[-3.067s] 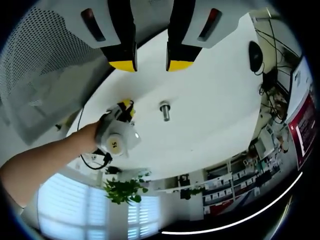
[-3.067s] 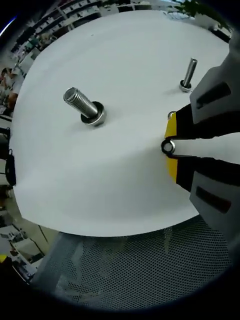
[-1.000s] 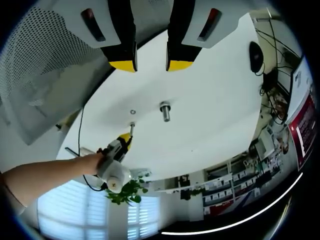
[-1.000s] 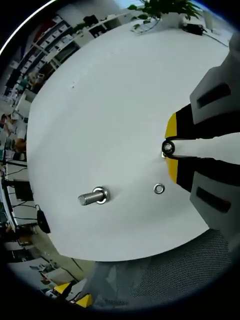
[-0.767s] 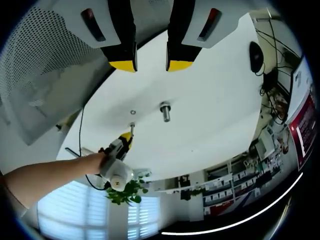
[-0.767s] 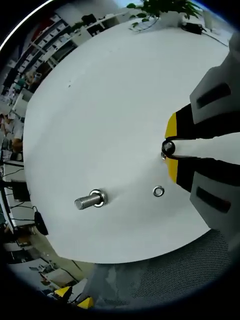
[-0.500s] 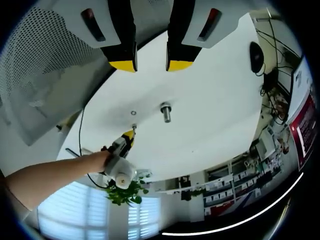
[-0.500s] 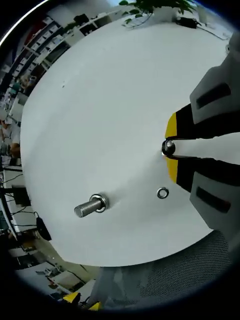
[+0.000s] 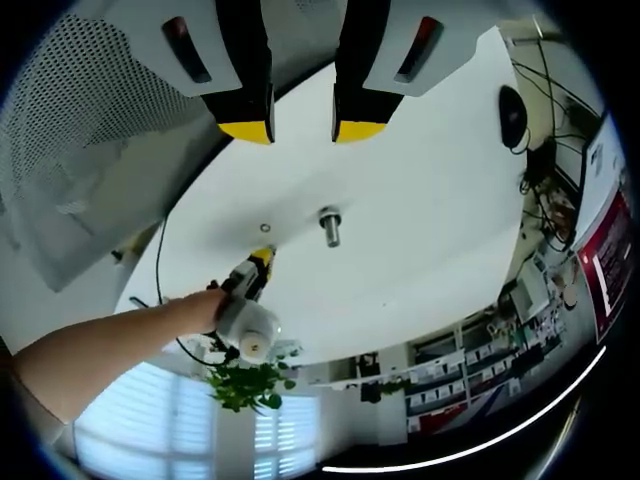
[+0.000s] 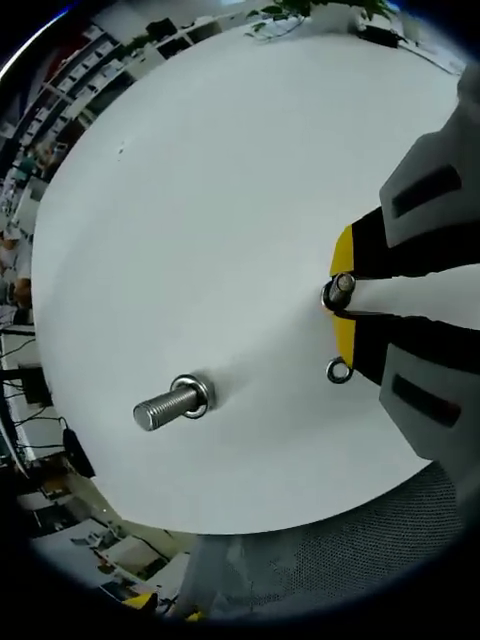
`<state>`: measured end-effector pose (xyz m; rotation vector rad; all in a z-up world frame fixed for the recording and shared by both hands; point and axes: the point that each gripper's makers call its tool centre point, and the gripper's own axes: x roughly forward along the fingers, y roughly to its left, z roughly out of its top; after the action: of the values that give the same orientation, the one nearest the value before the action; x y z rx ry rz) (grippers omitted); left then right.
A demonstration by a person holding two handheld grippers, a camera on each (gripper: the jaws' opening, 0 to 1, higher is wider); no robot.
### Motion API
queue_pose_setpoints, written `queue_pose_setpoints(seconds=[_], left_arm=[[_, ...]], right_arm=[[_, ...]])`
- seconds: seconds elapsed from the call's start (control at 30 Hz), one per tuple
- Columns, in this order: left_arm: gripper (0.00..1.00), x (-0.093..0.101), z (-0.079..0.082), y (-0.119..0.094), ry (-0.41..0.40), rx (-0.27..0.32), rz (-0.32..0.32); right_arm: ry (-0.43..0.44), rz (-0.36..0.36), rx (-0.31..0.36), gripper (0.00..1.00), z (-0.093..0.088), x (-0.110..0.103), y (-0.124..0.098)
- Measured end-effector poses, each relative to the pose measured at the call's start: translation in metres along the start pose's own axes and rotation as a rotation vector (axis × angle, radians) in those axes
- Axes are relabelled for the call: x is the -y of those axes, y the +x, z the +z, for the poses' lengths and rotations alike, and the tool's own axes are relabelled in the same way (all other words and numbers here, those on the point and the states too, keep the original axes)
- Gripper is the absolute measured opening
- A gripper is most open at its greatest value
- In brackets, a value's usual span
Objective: Place the washer onto the threaded stud by aligning its center hole with the stud, sliding it down to the base, and recovering from edge contact or off-axis alignment until the washer reaches the visible bottom stop.
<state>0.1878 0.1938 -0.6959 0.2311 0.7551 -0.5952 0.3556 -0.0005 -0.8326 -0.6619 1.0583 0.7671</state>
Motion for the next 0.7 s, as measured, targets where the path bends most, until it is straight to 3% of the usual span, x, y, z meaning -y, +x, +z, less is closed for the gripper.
queue_pose_setpoints(seconds=[0.33, 0.57, 0.7], left_arm=[[0.2, 0.0, -0.001, 0.0, -0.004, -0.005, 0.001], [0.2, 0.0, -0.001, 0.001, -0.001, -0.002, -0.003], [0.21, 0.002, 0.0, 0.0, 0.003, 0.001, -0.007]], right_arm=[[0.017, -0.003, 0.009, 0.17, -0.001, 0.003, -0.007], [0.063, -0.005, 0.006, 0.19, -0.02, 0.0, -0.018], [0.134, 0.026, 0.001, 0.2, -0.037, -0.01, -0.02]])
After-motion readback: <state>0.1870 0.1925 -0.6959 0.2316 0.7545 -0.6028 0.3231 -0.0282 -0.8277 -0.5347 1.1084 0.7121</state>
